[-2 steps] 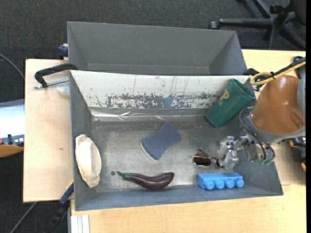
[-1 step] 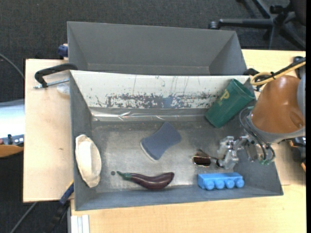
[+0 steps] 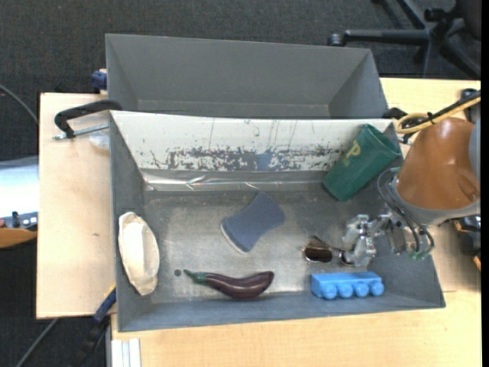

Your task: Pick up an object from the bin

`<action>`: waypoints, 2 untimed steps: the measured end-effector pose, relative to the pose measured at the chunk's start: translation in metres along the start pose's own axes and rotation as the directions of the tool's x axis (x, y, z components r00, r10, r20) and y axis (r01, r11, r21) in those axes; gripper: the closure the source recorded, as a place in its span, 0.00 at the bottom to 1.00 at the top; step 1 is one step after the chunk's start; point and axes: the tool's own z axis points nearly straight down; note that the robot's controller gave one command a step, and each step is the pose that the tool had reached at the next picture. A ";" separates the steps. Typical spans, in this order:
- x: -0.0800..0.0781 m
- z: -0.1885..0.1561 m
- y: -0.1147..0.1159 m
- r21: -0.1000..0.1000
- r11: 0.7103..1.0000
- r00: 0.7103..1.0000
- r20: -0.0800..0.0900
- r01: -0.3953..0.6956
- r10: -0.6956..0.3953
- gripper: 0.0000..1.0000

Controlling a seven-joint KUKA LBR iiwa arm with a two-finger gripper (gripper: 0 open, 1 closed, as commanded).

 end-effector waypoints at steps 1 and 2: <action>-0.001 -0.113 -0.001 0.003 1.000 0.999 0.009 0.030 -0.030 1.00; 0.000 -0.106 -0.001 0.001 0.999 0.999 0.004 0.040 -0.040 1.00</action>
Offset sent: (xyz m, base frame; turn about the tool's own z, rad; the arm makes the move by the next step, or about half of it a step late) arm 0.0000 0.0000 0.0000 0.0000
